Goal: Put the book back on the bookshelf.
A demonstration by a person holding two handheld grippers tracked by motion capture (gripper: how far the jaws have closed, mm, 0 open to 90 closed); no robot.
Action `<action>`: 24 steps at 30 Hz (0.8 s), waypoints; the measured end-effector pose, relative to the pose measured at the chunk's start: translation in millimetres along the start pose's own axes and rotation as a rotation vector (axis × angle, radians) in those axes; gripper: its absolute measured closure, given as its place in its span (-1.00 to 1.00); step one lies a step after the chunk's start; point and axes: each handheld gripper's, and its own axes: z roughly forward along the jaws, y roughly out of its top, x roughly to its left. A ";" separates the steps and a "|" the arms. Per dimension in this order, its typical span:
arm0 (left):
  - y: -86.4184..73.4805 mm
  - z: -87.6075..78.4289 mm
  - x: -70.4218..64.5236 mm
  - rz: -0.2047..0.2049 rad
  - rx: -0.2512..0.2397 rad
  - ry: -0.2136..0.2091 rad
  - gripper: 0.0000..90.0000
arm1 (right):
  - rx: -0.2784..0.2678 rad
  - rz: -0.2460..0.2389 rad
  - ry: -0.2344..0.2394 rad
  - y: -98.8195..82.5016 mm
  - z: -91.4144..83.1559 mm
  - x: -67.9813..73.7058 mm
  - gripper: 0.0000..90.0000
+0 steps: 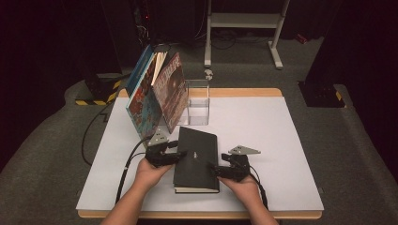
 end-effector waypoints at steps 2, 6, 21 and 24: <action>-2.7 -0.1 5.3 -0.011 0.006 -0.013 -0.03 | 0.001 -0.009 -0.003 -0.7 0.7 0.6 -0.39; -3.9 0.8 9.8 -0.037 0.014 -0.027 -0.03 | -0.005 -0.008 0.000 -2.5 1.2 0.7 -0.38; 1.2 -1.2 0.0 -0.022 -0.053 -0.074 0.21 | -0.010 -0.015 -0.001 -1.9 -2.1 2.3 -0.37; 0.5 -2.8 0.9 -0.022 -0.055 -0.078 0.21 | -0.007 -0.019 -0.003 -2.0 -2.6 2.8 -0.37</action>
